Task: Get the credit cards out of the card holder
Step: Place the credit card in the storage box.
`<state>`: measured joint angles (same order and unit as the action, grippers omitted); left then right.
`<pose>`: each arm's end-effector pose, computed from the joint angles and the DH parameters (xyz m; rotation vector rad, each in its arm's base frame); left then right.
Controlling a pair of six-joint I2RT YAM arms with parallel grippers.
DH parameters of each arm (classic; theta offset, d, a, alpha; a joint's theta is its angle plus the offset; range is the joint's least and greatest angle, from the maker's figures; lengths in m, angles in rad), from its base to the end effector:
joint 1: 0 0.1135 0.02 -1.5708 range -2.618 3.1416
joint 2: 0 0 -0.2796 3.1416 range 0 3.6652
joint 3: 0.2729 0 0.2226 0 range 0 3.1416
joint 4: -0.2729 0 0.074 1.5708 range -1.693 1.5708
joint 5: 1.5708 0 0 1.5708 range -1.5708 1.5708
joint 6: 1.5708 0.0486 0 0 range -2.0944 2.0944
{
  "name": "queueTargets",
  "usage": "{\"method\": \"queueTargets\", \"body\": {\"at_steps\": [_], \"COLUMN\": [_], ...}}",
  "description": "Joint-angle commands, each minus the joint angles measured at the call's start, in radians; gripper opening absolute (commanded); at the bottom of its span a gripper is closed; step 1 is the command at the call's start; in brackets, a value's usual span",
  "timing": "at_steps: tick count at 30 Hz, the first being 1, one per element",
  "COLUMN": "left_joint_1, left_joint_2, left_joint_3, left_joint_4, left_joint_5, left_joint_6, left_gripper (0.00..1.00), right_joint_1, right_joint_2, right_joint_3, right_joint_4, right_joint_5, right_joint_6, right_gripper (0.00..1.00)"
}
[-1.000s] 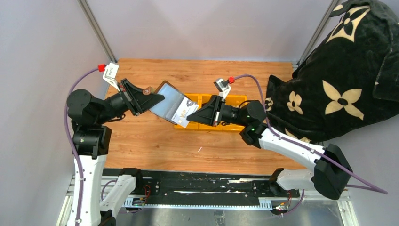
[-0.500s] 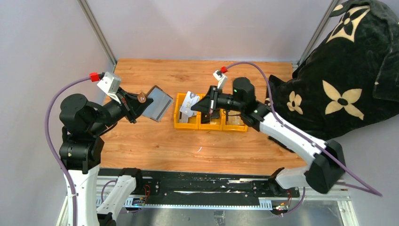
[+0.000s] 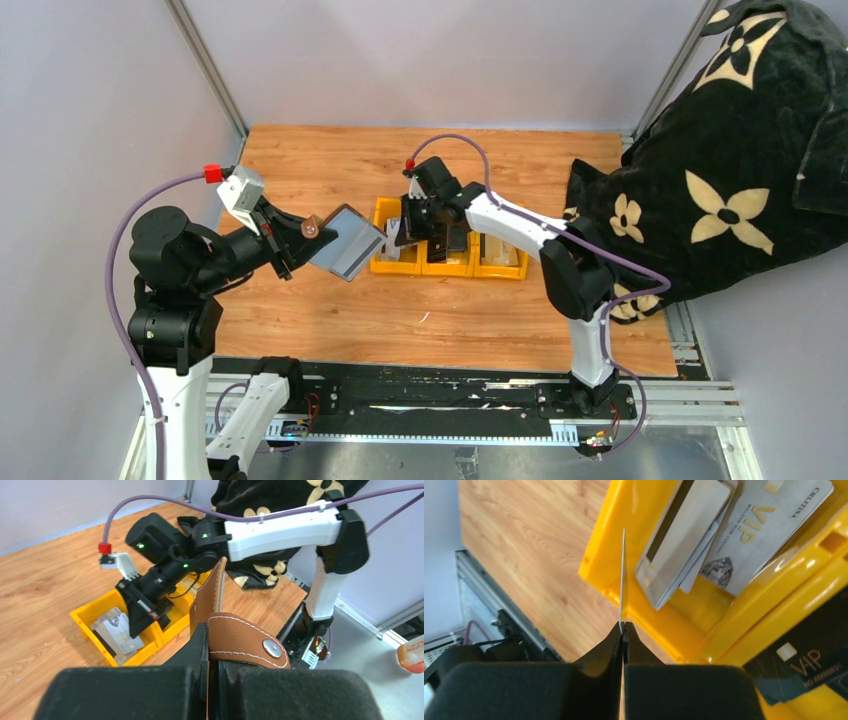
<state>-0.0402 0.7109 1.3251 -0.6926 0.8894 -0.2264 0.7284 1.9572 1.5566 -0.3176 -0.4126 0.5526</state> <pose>0.0515 -0.0398 0.4603 0.5389 1.6160 -0.9278 0.3119 0.3044 0.2661 -0.4514 2.4437 1.0865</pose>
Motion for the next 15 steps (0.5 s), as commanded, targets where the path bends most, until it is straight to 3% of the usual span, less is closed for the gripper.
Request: {"method": "queueTargets", "body": {"at_steps": [1,4,12,15], "left_joint_1": [0.008,0.008,0.007,0.007], "left_joint_2": [-0.017,-0.017,-0.019,-0.015], "left_joint_3": [-0.01,-0.014,-0.025,-0.024], "left_joint_4": [0.044,0.047,0.038,0.04], "left_joint_5": [0.065,0.096,0.173,0.188], "left_joint_6": [-0.046,-0.057,-0.063,-0.064], "left_gripper": [0.0,0.0,0.0,0.0], "right_joint_1": [0.02,0.024,0.025,0.024], "right_joint_2": [0.09,0.127,0.102,0.033], "right_joint_3": [0.112,0.162,0.275,0.287], "right_joint_4": [-0.101,-0.11,-0.176,-0.21], "right_joint_5": [0.085,0.121,0.231,0.262], "right_joint_6": [-0.042,-0.054,-0.12,-0.162], "right_gripper": [0.0,0.03,0.55,0.6]}}
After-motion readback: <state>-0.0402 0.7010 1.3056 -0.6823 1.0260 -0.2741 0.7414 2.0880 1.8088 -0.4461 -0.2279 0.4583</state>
